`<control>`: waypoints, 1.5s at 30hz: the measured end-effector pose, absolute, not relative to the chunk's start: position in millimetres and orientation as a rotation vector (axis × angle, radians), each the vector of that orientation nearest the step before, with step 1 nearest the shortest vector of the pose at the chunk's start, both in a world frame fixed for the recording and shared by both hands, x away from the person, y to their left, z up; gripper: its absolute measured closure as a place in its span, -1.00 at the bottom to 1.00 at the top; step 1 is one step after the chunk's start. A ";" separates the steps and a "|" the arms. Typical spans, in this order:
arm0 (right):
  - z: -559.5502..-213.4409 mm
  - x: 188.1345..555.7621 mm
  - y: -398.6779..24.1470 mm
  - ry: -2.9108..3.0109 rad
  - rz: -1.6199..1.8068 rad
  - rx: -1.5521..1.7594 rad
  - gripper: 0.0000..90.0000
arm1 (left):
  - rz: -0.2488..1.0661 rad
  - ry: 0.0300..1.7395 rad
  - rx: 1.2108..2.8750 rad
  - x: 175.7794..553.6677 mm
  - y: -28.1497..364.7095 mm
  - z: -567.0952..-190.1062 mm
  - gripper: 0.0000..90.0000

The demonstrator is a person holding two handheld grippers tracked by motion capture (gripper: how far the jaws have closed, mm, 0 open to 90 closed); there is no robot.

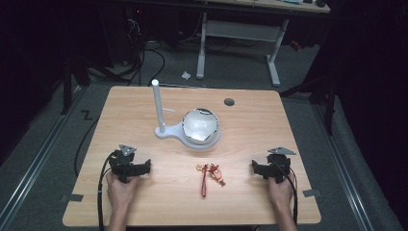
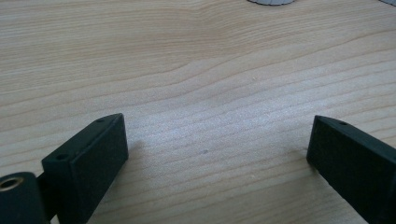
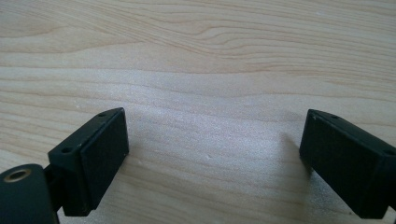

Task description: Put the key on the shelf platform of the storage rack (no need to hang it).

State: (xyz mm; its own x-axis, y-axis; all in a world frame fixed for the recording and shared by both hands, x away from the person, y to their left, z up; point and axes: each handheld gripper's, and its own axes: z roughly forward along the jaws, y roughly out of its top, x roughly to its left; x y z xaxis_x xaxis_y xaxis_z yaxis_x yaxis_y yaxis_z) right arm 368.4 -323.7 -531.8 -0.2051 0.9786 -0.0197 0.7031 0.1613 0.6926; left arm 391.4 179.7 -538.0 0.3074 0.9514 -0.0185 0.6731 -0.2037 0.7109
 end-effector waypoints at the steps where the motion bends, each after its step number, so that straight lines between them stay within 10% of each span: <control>1: -531.8 368.4 -323.7 1.975 0.776 1.591 -0.82 | 0.578 1.437 1.959 391.4 179.8 -538.0 -0.88; 21: -531.8 368.5 -323.1 1.981 0.779 1.584 -0.82 | 0.564 1.382 1.986 388.4 176.9 -537.7 -0.83; 31: -525.5 361.2 -326.6 2.021 0.788 1.554 -0.26 | 0.561 1.375 1.987 387.7 176.3 -537.7 -0.81; 45: -508.9 335.6 -318.8 2.032 0.944 1.464 -0.05 | 0.564 1.376 1.985 387.3 176.4 -537.5 -0.79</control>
State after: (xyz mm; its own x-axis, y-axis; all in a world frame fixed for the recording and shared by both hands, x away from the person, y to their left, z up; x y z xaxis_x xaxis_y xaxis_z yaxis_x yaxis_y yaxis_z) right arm 335.6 -318.8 -508.9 -0.3271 0.9447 0.0246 0.6281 0.1979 0.7525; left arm 387.3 176.4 -537.5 0.3567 0.9341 -0.0150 0.6549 -0.2386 0.7170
